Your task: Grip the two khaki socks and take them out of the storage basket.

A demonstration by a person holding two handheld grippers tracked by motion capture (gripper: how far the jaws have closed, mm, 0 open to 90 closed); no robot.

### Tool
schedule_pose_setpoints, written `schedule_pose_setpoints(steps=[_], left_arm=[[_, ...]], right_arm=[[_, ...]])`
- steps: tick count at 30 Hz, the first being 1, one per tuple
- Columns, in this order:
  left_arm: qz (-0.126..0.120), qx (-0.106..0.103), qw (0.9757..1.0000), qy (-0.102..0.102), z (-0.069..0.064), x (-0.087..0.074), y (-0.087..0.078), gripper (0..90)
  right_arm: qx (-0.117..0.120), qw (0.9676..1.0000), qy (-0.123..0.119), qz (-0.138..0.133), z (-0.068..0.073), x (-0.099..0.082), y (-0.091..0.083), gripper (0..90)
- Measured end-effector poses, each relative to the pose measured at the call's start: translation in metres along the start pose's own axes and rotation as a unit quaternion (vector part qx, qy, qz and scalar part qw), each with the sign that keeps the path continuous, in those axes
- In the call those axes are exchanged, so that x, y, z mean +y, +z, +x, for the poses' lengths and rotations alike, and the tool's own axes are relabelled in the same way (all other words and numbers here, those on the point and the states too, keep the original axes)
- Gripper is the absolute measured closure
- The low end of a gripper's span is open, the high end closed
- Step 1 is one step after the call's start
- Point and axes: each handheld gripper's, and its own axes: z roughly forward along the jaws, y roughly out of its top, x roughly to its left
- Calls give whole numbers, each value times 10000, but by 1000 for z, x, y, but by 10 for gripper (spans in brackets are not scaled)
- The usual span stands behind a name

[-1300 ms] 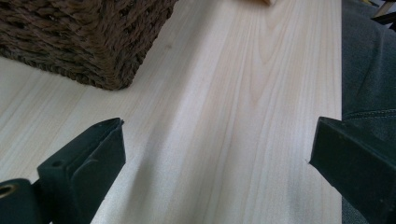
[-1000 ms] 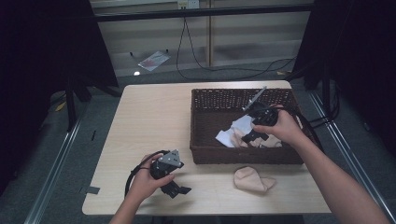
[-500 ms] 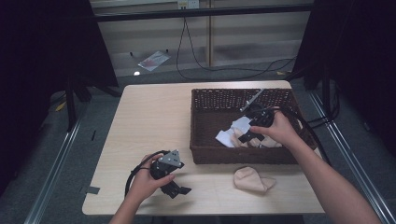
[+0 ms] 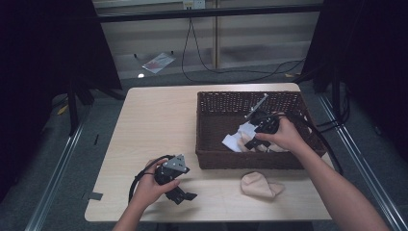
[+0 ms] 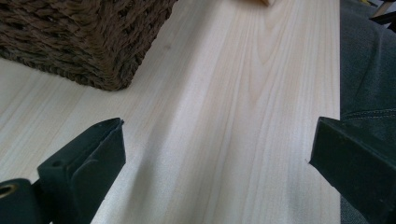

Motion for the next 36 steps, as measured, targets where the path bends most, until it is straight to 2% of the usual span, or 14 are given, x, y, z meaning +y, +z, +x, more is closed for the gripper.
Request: schedule_pose_setpoints(steps=[11, 13, 15, 16, 18, 22, 28, 36], left_arm=[[-22, -39, 10000, -7, 0, 0, -2, 31], [-17, 6, 10000, -31, -1, 0, -2, 31], [-44, 4, 10000, -23, -1, 0, -2, 31], [-28, -13, 10000, -10, 0, -1, -3, 31], [-13, -14, 10000, -17, -1, -1, -3, 31], [-6, 9, 10000, -30, -1, -3, -5, 31], [5, 30, 10000, -51, -1, -4, -6, 31], [11, 4, 10000, -52, -1, -4, -5, 31]], right_arm=[[33, 9999, 100, 120, -3, 1, 14, 326], [-1, 9998, 70, 176, -4, 1, 15, 404], [97, 9998, 38, 166, -4, 1, 15, 486], [71, 9997, 14, 214, -4, 2, 15, 532], [47, 9995, 3, 307, -4, 2, 16, 652], [120, 9994, -46, 314, -5, 2, 15, 778], [260, 9990, -128, 328, -5, 2, 2, 815], [295, 9992, -149, 214, -3, 2, -31, 817]])
